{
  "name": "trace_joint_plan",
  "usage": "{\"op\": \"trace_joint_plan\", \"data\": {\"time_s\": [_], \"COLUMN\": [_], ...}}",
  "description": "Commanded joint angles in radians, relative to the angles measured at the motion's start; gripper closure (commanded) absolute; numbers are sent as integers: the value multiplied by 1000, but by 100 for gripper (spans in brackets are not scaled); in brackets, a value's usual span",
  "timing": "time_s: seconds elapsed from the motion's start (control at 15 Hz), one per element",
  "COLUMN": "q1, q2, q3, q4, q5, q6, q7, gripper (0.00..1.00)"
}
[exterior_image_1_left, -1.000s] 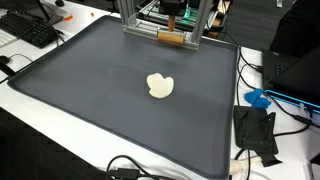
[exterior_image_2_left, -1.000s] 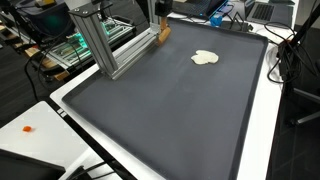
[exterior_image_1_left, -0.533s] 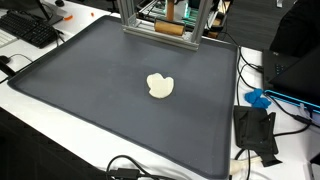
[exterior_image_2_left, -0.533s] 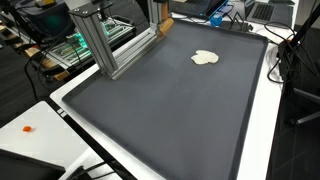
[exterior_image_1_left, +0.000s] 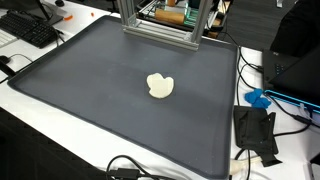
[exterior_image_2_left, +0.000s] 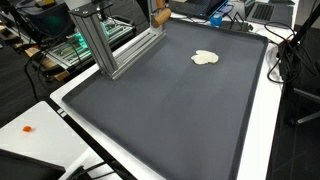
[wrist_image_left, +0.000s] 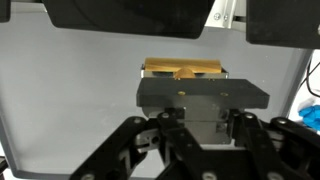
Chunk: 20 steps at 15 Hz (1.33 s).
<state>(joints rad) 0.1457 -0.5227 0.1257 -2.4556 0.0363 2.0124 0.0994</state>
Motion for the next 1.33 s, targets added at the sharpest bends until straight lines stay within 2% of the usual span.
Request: {"op": "trace_joint_plan", "data": {"time_s": [0.0, 0.73, 1.27], "q1": [7, 39, 48], "q2": [-115, -234, -257], "q3": [7, 26, 36], "q4": [-63, -142, -188], "q5": [22, 71, 88], "q6": [-28, -92, -108], "q7": [5, 1, 5], "gripper": [78, 78, 78]}}
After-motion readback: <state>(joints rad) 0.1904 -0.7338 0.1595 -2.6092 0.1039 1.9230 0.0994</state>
